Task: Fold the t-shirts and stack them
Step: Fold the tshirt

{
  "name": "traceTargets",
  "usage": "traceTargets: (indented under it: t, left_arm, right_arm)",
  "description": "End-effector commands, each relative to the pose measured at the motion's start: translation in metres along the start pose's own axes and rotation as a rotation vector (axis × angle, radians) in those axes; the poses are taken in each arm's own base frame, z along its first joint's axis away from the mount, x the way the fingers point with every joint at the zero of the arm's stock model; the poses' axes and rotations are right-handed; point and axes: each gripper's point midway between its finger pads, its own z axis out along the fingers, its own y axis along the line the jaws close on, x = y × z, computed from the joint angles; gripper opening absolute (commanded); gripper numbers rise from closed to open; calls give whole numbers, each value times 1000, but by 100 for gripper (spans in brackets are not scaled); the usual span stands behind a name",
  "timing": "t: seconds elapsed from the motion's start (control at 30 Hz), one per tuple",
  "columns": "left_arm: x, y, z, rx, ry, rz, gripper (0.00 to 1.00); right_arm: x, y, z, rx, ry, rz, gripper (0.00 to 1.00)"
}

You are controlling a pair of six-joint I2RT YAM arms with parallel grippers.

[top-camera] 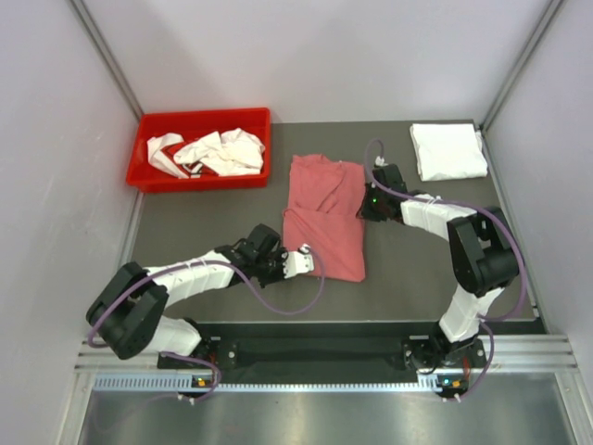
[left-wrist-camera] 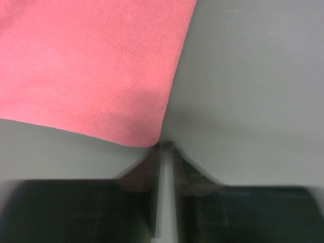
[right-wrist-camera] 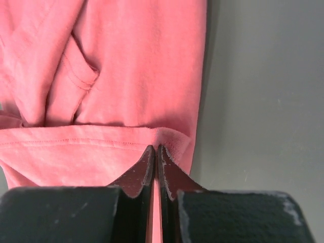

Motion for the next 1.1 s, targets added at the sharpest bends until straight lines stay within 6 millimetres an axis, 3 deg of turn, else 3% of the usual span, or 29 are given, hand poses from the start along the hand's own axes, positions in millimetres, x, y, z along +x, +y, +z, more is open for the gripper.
traceTargets:
  t: [0.0, 0.17, 0.33, 0.4, 0.43, 0.47, 0.5, 0.53, 0.57, 0.6, 0.67, 0.77, 0.9, 0.93, 1.0, 1.03, 1.07]
  left_arm:
    - [-8, 5, 0, -47, -53, 3, 4]
    - [-12, -1, -9, -41, -82, 10, 0]
    - [-9, -8, -14, -13, -53, 1, 0]
    - [-13, -8, -19, -10, -47, -1, 7]
    - [-17, -7, -22, -6, -44, 1, 13]
    - [-21, -4, -26, -14, -49, 3, 31]
    - [-25, -4, -28, -16, -52, 8, 39]
    - [-30, 0, -32, -31, -53, 10, 47]
    - [-34, 3, -33, -43, -59, 20, 54]
    - [-45, 3, -31, -65, -74, 77, 60]
    - [-49, 5, -27, -86, -87, 109, 61]
    - [-50, 10, -18, -99, -90, 126, 63]
    - [-41, 21, -3, -141, -51, 164, 63]
    - [-38, 24, 0, -154, -36, 171, 63]
    - [-31, 26, 8, -154, -1, 151, 62]
    - [-29, 26, 11, -156, 6, 151, 61]
    - [-28, 27, 13, -158, 9, 148, 60]
  right_arm:
    - [-33, 12, -11, -59, -120, -37, 0]
    - [-43, 20, -16, -135, -205, -59, 0]
    - [-47, 9, -7, -168, -248, -31, 0]
    - [-49, 8, -2, -164, -244, -42, 8]
    - [-37, 0, 7, -127, -188, -41, 17]
    - [-37, -8, 11, -81, -182, -41, 27]
    - [-43, -11, 11, -49, -185, -36, 39]
    - [-37, -20, 10, -3, -160, -27, 50]
    - [-39, -30, 8, 53, -178, -18, 54]
    - [-44, -35, -11, 89, -210, -9, 62]
    - [-47, -37, -16, 110, -226, -4, 63]
    - [-38, -41, -44, 137, -202, -6, 63]
    - [-2, -47, -68, 175, -116, 9, 63]
    - [20, -51, -69, 180, -71, 7, 63]
    - [43, -50, -81, 172, -32, 24, 62]
    - [68, -52, -82, 171, 17, 19, 62]
    - [76, -48, -89, 147, 17, 24, 61]
